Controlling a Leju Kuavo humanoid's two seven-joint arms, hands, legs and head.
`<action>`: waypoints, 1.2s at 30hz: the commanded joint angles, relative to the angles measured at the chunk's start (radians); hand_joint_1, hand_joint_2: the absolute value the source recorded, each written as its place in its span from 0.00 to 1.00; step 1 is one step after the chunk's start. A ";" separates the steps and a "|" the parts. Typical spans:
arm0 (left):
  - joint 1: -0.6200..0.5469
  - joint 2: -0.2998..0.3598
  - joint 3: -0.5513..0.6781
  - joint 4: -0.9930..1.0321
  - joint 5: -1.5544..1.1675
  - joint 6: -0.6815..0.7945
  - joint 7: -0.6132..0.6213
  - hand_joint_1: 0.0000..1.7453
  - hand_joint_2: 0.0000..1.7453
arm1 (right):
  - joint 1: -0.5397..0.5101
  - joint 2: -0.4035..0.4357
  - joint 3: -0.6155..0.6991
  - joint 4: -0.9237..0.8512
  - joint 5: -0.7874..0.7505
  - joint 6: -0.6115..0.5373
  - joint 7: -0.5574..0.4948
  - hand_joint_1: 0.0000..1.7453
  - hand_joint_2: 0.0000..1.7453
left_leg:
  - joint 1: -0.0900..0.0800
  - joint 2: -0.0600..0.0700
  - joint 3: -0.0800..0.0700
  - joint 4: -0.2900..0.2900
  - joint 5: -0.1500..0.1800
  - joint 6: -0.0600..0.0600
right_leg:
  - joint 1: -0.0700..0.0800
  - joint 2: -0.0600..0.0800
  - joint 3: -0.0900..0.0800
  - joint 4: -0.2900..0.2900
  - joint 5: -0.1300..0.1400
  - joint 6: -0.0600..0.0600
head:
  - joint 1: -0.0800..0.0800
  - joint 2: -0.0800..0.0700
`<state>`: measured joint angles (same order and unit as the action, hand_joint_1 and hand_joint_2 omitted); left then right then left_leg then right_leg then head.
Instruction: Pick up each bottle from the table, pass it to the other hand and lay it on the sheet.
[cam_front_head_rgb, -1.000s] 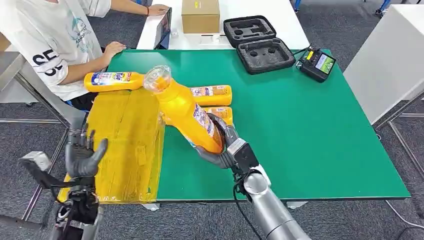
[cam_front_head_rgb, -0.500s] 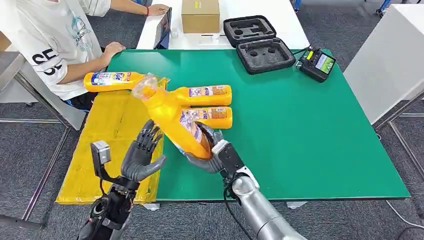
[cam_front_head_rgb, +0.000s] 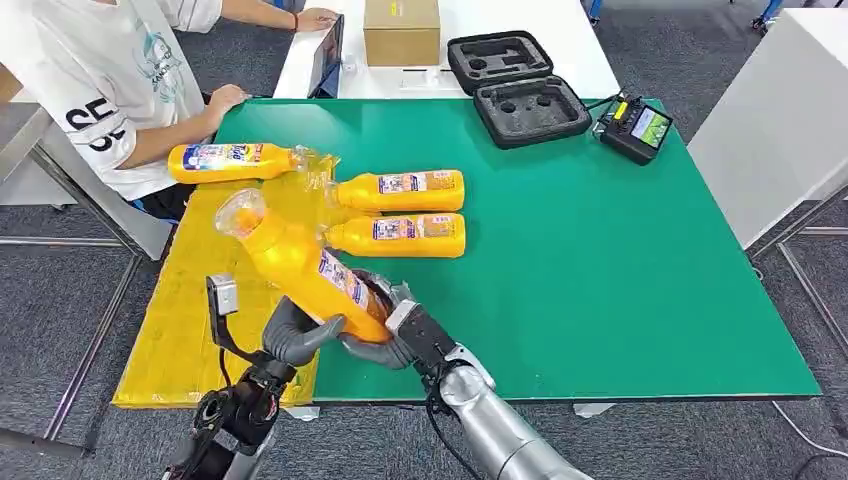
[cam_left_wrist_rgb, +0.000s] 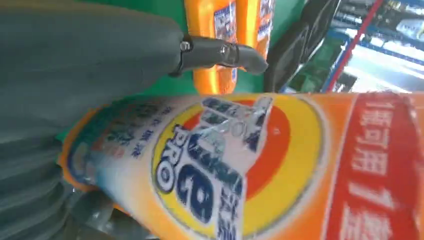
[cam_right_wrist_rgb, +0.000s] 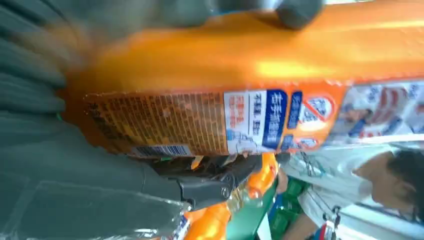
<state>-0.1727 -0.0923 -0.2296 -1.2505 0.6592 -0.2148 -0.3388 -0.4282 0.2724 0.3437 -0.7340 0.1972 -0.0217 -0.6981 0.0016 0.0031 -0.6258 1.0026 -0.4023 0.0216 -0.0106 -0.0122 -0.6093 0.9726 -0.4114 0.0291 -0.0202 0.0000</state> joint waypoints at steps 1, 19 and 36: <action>-0.052 0.013 -0.008 0.080 0.024 0.016 -0.006 0.00 1.00 | -0.059 0.004 0.095 0.161 0.026 0.001 0.000 1.00 1.00 | 0.001 -0.001 0.004 0.000 -0.001 -0.001 | 0.001 0.000 0.004 -0.001 -0.001 -0.001 | 0.000 0.000; -0.047 0.016 0.027 -0.014 -0.036 0.129 -0.079 0.00 1.00 | -0.085 -0.004 0.131 0.266 0.087 0.002 0.027 1.00 1.00 | 0.002 -0.002 0.006 0.000 -0.002 -0.002 | 0.002 -0.001 0.006 -0.001 -0.002 -0.001 | 0.000 0.000; -0.075 -0.027 -0.064 0.009 -0.002 0.059 -0.075 1.00 1.00 | -0.108 0.018 0.127 0.226 0.095 -0.001 0.024 1.00 1.00 | 0.001 -0.003 0.002 0.001 -0.001 -0.001 | 0.001 -0.003 0.003 0.000 -0.002 -0.001 | 0.000 0.000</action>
<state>-0.1607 -0.0931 -0.2464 -1.2764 0.6481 -0.1411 -0.4055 -0.5210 0.2876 0.4211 -0.5455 0.2724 -0.0267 -0.6806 0.0016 0.0036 -0.6258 1.0029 -0.4022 0.0216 -0.0106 -0.0118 -0.6102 0.9726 -0.4113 0.0292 -0.0206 0.0000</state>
